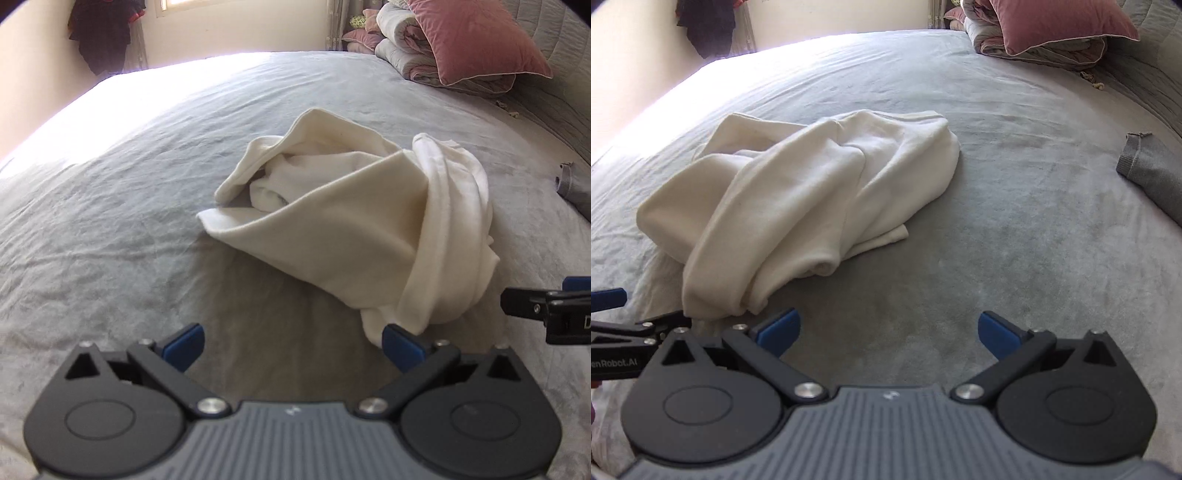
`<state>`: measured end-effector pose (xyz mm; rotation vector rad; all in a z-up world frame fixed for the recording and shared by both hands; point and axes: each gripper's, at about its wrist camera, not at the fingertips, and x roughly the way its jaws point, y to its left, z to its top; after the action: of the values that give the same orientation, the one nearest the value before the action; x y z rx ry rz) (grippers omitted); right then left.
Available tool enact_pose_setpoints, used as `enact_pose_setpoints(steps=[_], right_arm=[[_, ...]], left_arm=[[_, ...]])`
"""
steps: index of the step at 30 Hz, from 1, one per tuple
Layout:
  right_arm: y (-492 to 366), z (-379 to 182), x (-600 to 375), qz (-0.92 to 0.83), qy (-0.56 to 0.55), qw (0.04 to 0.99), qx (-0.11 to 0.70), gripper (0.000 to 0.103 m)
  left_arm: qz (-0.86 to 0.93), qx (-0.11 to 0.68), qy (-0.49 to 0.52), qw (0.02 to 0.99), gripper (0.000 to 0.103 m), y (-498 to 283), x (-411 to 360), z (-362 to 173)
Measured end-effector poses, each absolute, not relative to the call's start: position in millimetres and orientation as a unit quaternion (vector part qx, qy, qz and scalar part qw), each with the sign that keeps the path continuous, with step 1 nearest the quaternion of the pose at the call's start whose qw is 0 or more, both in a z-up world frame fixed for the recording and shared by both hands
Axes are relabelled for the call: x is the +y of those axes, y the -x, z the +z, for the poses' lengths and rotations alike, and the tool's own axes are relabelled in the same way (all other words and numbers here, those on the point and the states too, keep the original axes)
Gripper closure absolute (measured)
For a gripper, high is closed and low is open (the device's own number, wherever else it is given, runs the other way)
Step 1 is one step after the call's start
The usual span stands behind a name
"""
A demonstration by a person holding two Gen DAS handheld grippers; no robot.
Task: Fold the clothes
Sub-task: 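Move both grippers toward the crumpled white sweatshirt, then grasp the sweatshirt with the right gripper while the left gripper grasps another edge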
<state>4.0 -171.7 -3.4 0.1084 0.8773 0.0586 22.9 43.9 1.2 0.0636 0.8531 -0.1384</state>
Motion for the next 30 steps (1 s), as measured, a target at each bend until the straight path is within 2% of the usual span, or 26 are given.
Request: enact_pose_setpoints(steps=[3,13,15,19,23,30], right_arm=[[-14.9,11.6,-155.2,0.061,-0.065,0.903,0.419,0.003],[-42.7,9.3,-121.4,0.076,-0.089,0.896,0.429,0.039],[-45.2,4.5,-122.1,0.079,-0.104,0.890,0.436,0.052],[-46.4,-1.3,-131.4,0.080,-0.134,0.882,0.444,0.093],[-42.9,-1.3,-150.1,0.079,-0.160,0.875,0.450,0.098],[-27.0,3.0,-195.9,0.060,-0.189,0.883,0.424,0.098]], left_arm=[[-0.071,0.409,-0.003,0.910,0.000,-27.1,57.9,8.9],[-0.072,0.419,0.071,0.903,0.010,-31.7,81.7,11.1],[-0.073,0.417,0.076,0.903,0.011,-32.5,84.0,13.2],[-0.076,0.411,0.087,0.904,0.018,-34.9,87.5,17.0],[-0.095,0.403,0.089,0.906,0.031,-34.3,86.9,20.4],[-0.121,0.366,0.061,0.921,0.038,-37.7,70.1,18.3]])
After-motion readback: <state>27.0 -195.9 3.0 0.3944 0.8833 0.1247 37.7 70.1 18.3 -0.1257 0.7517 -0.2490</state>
